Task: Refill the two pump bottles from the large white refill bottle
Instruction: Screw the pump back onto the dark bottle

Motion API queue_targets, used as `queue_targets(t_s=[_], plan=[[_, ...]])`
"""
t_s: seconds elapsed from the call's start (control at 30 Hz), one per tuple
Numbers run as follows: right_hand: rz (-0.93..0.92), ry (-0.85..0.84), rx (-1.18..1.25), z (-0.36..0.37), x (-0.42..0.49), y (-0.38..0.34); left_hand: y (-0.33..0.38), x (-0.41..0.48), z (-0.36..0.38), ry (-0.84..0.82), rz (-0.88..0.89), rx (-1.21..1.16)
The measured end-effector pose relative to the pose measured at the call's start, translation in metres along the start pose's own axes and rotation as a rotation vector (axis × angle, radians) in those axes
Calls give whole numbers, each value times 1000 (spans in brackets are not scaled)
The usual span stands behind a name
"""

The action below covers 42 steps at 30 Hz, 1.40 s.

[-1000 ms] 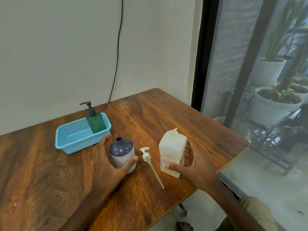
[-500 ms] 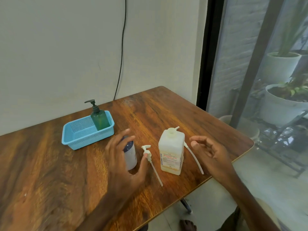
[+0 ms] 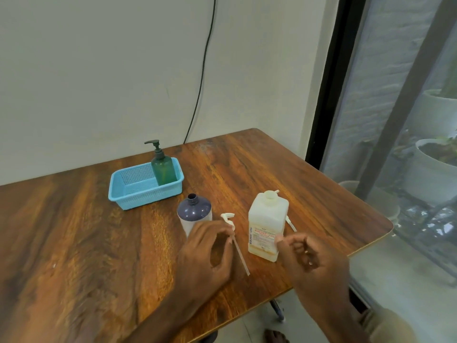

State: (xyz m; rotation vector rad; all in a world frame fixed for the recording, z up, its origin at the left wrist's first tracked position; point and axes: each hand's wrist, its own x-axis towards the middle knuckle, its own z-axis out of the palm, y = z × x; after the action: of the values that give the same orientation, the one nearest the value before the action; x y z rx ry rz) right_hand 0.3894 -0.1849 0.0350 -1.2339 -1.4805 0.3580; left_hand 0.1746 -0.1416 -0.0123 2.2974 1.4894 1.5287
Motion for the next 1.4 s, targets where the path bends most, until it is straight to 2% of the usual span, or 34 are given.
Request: queue_targets(t_s=[0.13,0.2,0.3,0.4,0.47,0.6,0.83,0.93,1.07,1.23,1.4], plan=[[34,-398,-125,39,-5,-20,-9,1,-22,133,34,81],[89,-589,-252,64,1,-24,-29,2,-28,93,-68,177],[113,-704,-375,99,17,-25,-54,13,-33,-66,-291,133],[158,-767,-500,130,32,-15,-55,25,-30,95,-235,88],[199,-765,-557,142,38,-10,-48,34,-31,95,-226,-10],[178,-762,-673,149,43,-12,-59,37,-22,-12,-228,-196],[191,-757,-666,135,48,-30,-66,33,-17,25,-265,-299],[236,-641,-541,122,50,-47,-69,30,-21,8,-300,-337],[207,-442,-309,104,53,-70,-69,28,-24,-19,-295,-354],[32,-240,141,97,68,-90,-68,28,-23,4,-276,-338],[-156,-179,359,92,91,-115,-72,26,-21,-5,-291,-362]])
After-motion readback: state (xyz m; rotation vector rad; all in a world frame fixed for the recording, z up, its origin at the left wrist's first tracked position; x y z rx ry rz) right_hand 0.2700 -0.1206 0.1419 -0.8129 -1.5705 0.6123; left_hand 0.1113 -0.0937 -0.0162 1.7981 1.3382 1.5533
